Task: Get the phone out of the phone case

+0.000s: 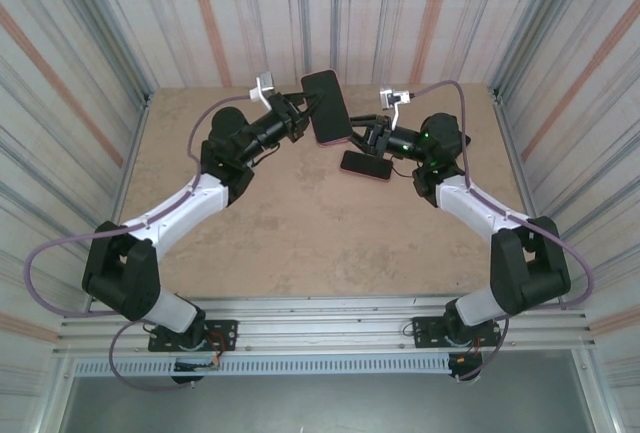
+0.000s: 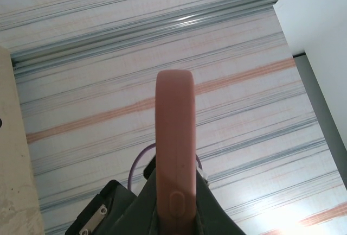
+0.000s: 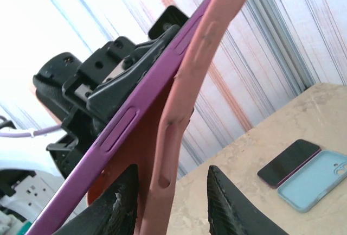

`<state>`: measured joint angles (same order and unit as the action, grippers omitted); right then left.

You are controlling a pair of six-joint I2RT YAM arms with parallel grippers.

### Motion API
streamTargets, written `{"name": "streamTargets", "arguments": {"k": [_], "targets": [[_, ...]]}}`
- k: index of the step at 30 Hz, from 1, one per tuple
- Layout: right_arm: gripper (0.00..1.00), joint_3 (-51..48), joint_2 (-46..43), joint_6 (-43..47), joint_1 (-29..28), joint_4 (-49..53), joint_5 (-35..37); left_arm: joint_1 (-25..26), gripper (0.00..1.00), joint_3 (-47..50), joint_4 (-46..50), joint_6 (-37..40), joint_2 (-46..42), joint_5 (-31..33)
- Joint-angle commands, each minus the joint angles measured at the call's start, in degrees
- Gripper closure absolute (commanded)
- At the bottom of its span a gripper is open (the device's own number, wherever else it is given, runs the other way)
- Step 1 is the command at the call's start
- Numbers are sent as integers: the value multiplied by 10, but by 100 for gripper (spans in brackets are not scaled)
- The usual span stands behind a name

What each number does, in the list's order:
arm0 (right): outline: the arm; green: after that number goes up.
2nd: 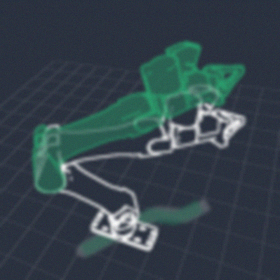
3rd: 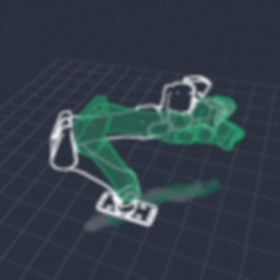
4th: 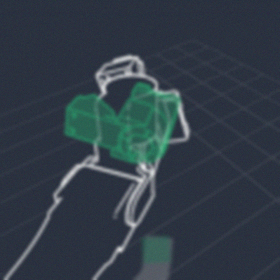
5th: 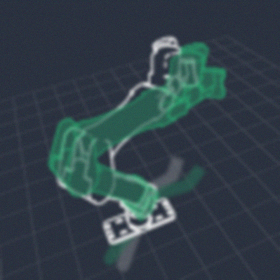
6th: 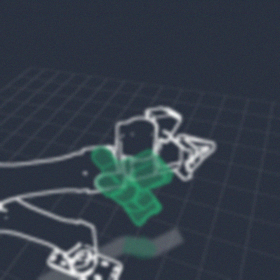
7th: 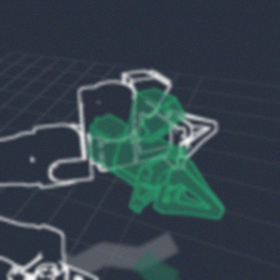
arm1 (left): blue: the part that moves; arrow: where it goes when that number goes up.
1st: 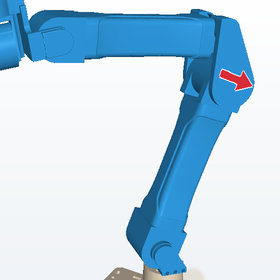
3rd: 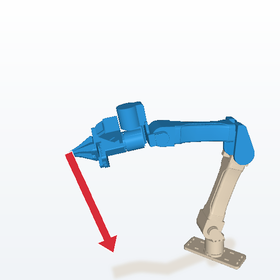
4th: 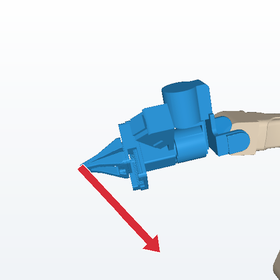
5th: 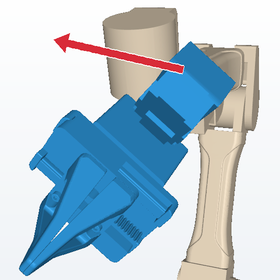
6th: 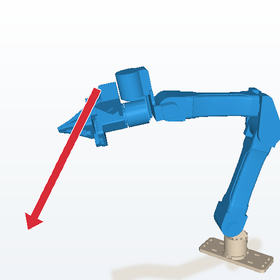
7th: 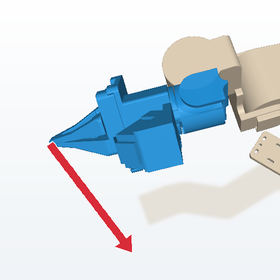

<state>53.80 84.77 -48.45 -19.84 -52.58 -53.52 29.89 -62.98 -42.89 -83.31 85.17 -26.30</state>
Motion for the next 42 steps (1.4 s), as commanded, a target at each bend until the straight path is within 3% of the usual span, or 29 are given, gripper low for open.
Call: {"name": "streamTargets", "arguments": {"k": [1, 12, 19, 24, 32, 39, 42], "targets": [[65, 7, 13, -85, -2, -41, 35, 9, 100, -1, -23, 21, -31, 7], [68, -32, 2, -207, -43, -68, 70, 11, 100, 32, -16, 72, -34, 114], [75, -42, -3, -241, -53, -84, 84, 15, 100, 35, -26, 63, -13, 125], [88, -46, -5, -251, -51, -85, 93, 13, 100, 33, -10, 44, -2, 104], [100, -58, -5, -279, -53, -98, 111, 10, 79, 49, 24, 25, 1, 99], [100, -83, -12, -284, -52, -81, 144, 9, 66, 53, 37, 9, 15, 86], [100, -93, -11, -295, -52, -82, 161, 8, 55, 53, 51, 10, 16, 82]]}}
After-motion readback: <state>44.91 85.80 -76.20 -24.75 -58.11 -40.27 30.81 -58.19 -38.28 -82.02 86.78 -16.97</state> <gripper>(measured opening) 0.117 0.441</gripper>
